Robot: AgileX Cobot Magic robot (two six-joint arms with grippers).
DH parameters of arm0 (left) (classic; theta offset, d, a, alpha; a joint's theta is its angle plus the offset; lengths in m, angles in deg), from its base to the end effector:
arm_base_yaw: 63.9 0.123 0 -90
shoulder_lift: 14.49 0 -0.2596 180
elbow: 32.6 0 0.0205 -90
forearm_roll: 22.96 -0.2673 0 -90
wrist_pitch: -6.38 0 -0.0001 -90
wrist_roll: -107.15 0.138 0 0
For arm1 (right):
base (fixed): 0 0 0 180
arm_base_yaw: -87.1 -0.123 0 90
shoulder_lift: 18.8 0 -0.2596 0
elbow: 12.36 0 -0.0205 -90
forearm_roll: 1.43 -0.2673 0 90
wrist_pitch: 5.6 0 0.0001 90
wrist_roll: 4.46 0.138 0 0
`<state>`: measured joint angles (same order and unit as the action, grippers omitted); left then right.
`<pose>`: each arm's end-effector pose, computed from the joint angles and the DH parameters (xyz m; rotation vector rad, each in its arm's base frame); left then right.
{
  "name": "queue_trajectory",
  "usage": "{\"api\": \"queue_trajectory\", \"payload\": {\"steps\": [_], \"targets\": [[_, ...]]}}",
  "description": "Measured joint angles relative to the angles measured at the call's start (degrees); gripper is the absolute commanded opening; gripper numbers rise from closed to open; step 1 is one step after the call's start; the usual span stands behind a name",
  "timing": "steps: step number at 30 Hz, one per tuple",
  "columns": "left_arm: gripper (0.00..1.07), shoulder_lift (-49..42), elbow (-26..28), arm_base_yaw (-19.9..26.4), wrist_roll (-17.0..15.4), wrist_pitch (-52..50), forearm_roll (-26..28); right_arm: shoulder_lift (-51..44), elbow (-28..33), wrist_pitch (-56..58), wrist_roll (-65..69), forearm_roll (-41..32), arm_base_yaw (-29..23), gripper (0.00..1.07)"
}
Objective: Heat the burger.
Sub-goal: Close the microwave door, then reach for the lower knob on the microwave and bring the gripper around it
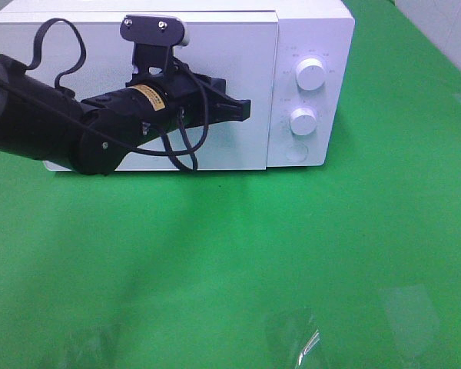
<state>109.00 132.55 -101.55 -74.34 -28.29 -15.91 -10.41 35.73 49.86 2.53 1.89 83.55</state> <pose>0.3779 -0.2794 0.1203 0.4329 1.7884 -0.4912 0.0828 -0.0015 0.2741 0.0580 1.9520 0.0531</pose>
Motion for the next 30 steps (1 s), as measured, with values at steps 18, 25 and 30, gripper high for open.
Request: {"api": "queue_trajectory", "payload": {"steps": [18, 25, 30], "targets": [[0.0, -0.63, 2.98, -2.41, 3.32, 8.31, 7.68, 0.0, 0.0, 0.0, 0.0, 0.0, 0.0, 0.76], [0.65, -6.19, -3.15, -5.79, 3.32, 14.44, 8.25, 0.0, 0.0, 0.0, 0.0, 0.0, 0.0, 0.76], [1.01, -11.4, -6.3, -6.53, 2.52, 27.9, 8.31, 0.0, 0.0, 0.0, 0.0, 0.0, 0.0, 0.76]]}}
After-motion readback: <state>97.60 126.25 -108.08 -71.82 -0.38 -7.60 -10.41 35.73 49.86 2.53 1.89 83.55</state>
